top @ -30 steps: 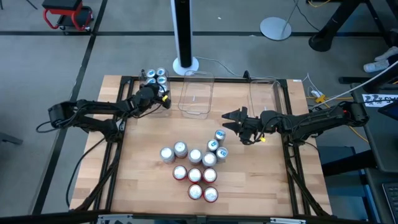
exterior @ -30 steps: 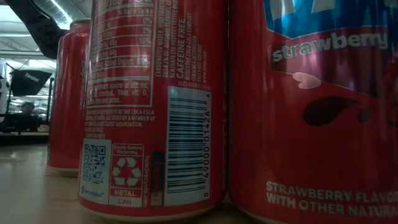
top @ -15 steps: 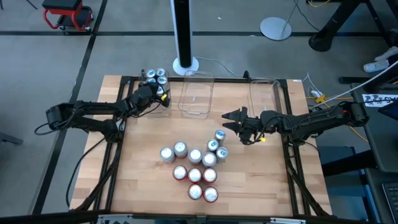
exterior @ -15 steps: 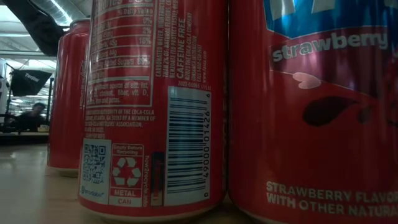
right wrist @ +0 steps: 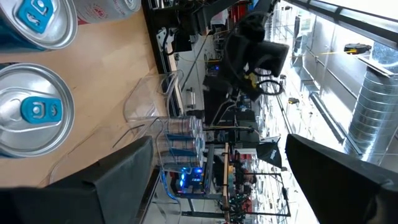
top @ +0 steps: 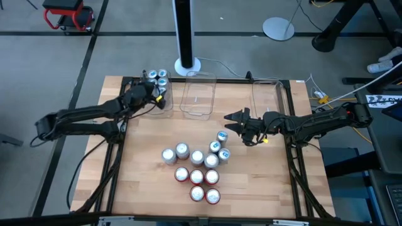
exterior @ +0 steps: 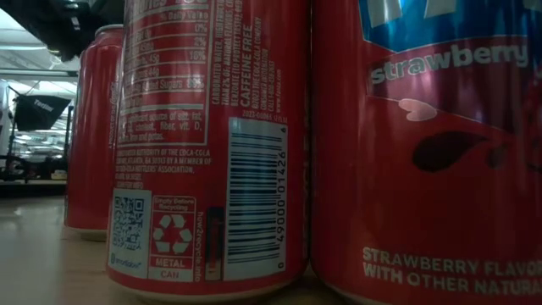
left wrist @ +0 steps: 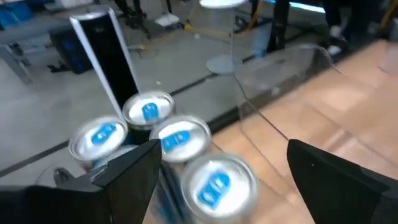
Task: Sort soda cans
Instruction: Put the blue soda can into the left transparent bin
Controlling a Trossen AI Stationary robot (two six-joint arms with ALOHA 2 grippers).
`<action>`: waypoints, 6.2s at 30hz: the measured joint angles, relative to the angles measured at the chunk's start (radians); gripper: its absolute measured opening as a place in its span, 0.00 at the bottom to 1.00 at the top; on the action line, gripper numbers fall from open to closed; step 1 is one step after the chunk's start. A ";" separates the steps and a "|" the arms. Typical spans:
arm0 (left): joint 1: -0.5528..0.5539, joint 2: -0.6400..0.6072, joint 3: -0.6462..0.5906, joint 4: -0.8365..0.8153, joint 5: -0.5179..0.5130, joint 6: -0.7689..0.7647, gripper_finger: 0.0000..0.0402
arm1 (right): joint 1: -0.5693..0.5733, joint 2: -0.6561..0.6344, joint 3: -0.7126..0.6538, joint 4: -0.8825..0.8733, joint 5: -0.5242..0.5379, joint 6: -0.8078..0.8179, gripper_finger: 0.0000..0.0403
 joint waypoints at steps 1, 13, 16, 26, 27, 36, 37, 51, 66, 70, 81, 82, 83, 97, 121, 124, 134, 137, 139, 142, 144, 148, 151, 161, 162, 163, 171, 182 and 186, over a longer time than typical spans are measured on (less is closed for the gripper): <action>-0.011 -0.014 0.009 -0.045 0.001 -0.013 0.84 | 0.000 0.000 0.000 0.000 0.000 0.001 0.91; -0.059 -0.021 0.026 -0.273 0.004 -0.120 0.73 | 0.000 0.000 0.000 0.001 0.000 0.002 0.91; -0.075 -0.023 0.026 -0.248 0.055 -0.093 0.71 | 0.000 0.000 0.000 0.001 0.000 0.002 0.91; -0.193 -0.036 0.026 -0.009 0.268 -0.009 0.71 | 0.000 0.000 0.000 0.001 0.000 0.002 0.91; -0.206 -0.034 0.026 0.014 0.293 -0.009 0.72 | 0.000 0.000 0.000 0.001 0.000 0.002 0.91; -0.318 0.058 0.026 0.168 0.368 0.013 0.72 | 0.000 0.000 0.000 0.002 0.000 0.002 0.91; -0.326 0.075 0.026 0.188 0.368 0.014 0.72 | 0.000 0.000 0.000 0.002 0.000 0.002 0.91; -0.368 0.335 0.148 0.299 0.415 0.005 0.72 | 0.000 0.000 0.000 0.002 0.000 0.001 0.91; -0.416 0.658 0.438 0.225 0.416 0.009 0.72 | 0.000 0.000 0.000 0.000 0.000 0.001 0.91; -0.435 0.719 0.494 0.213 0.416 0.012 0.72 | 0.000 0.000 0.000 -0.002 0.010 0.001 0.91; -0.448 0.812 0.621 0.098 0.416 -0.003 0.72 | 0.000 -0.015 0.000 -0.033 0.043 0.000 0.91; -0.448 0.818 0.632 0.087 0.416 -0.007 0.72 | 0.000 -0.021 0.000 -0.041 0.045 0.000 0.91; -0.448 0.824 0.642 0.084 0.416 -0.011 0.72 | 0.000 -0.029 0.000 -0.059 0.054 0.001 0.91; -0.475 0.918 0.785 0.029 0.417 0.010 0.72 | 0.000 -0.189 0.000 -0.361 0.131 0.098 0.91; -0.490 1.045 0.942 -0.118 0.418 -0.001 0.72 | 0.000 -0.200 -0.077 -0.680 0.002 0.432 0.91; -0.485 1.048 0.942 -0.118 0.420 -0.018 0.72 | 0.000 -0.193 -0.081 -0.680 0.019 0.440 0.91; -0.486 1.053 0.943 -0.117 0.416 -0.033 0.82 | 0.000 -0.194 -0.081 -0.660 0.020 0.440 0.91; -0.497 1.053 0.943 -0.113 0.415 -0.020 0.83 | 0.000 -0.194 -0.081 -0.660 0.021 0.440 0.91; -0.504 1.051 0.942 -0.122 0.414 -0.013 0.83 | 0.000 -0.194 -0.081 -0.660 0.023 0.440 0.91; -0.506 1.050 0.942 -0.133 0.417 -0.020 0.83 | 0.000 -0.194 -0.081 -0.661 0.023 0.440 0.91; -0.503 1.051 0.942 -0.145 0.417 -0.036 0.83 | 0.000 -0.194 -0.081 -0.661 0.023 0.440 0.91; -0.488 1.055 0.942 -0.147 0.419 -0.045 0.83 | 0.000 -0.194 -0.081 -0.657 0.023 0.440 0.91; -0.480 1.062 0.942 -0.134 0.420 -0.046 0.83 | 0.000 -0.194 -0.081 -0.654 0.023 0.440 0.91; -0.457 1.070 0.943 -0.118 0.475 -0.049 0.83 | 0.000 -0.193 -0.103 -0.585 -0.028 0.422 0.91; -0.457 1.070 0.942 -0.116 0.475 -0.044 0.83 | 0.000 -0.193 -0.119 -0.549 -0.038 0.415 0.91; -0.457 1.070 0.942 -0.115 0.475 -0.043 0.83 | 0.000 -0.193 -0.137 -0.510 -0.050 0.411 0.91; -0.461 1.069 0.942 -0.116 0.475 -0.031 0.83 | 0.000 -0.193 -0.280 -0.163 -0.034 0.411 0.91; -0.451 1.068 0.942 -0.131 0.524 -0.044 0.70 | 0.000 -0.193 -0.291 -0.118 -0.071 0.411 0.91; -0.452 1.067 0.942 -0.128 0.524 -0.027 0.63 | 0.000 -0.193 -0.291 -0.117 -0.071 0.408 0.91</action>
